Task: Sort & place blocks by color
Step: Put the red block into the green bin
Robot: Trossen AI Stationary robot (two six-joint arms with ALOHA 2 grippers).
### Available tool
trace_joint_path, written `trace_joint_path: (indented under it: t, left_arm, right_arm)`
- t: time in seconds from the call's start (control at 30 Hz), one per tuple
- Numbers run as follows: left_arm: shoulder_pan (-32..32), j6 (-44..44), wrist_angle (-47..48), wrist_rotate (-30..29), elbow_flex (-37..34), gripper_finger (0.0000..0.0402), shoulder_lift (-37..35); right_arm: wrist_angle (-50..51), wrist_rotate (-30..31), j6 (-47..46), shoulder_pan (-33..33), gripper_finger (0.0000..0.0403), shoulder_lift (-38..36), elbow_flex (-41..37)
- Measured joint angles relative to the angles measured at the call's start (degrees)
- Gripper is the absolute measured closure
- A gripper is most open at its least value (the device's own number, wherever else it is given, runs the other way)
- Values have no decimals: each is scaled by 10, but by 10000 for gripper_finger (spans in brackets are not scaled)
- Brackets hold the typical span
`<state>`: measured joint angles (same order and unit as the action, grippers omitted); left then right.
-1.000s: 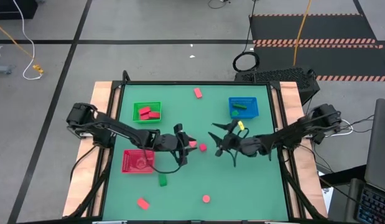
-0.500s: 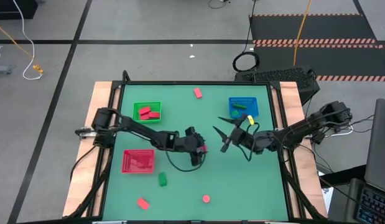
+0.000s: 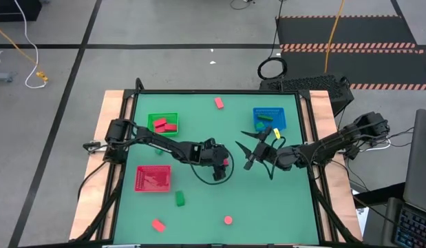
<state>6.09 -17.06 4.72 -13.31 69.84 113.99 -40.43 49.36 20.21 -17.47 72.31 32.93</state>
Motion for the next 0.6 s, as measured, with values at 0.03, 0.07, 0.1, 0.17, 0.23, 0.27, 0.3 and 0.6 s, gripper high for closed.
trace_joint_path:
  t: [0.03,0.07,0.1,0.17,0.23,0.27,0.3,0.6]
  left_arm:
    - [-2,-3,2,4,0,119,0]
    - [-2,-8,6,5,0,119,0]
    - [-2,-12,7,6,0,119,0]
    - [-2,-16,7,8,0,119,0]
    - [-1,-22,7,11,0,119,0]
    - [-1,-26,8,12,0,119,2]
    - [-1,-26,5,13,0,119,7]
    - [1,-18,-22,0,0,122,40]
  right_arm:
    - [1,0,0,0,202,0,0]
    - [1,0,0,0,202,0,0]
    - [1,0,0,0,202,0,0]
    - [4,0,0,0,202,0,0]
    - [4,0,0,0,202,0,0]
    - [4,0,0,0,202,0,0]
    - [4,0,0,0,202,0,0]
    - [6,0,0,0,204,0,0]
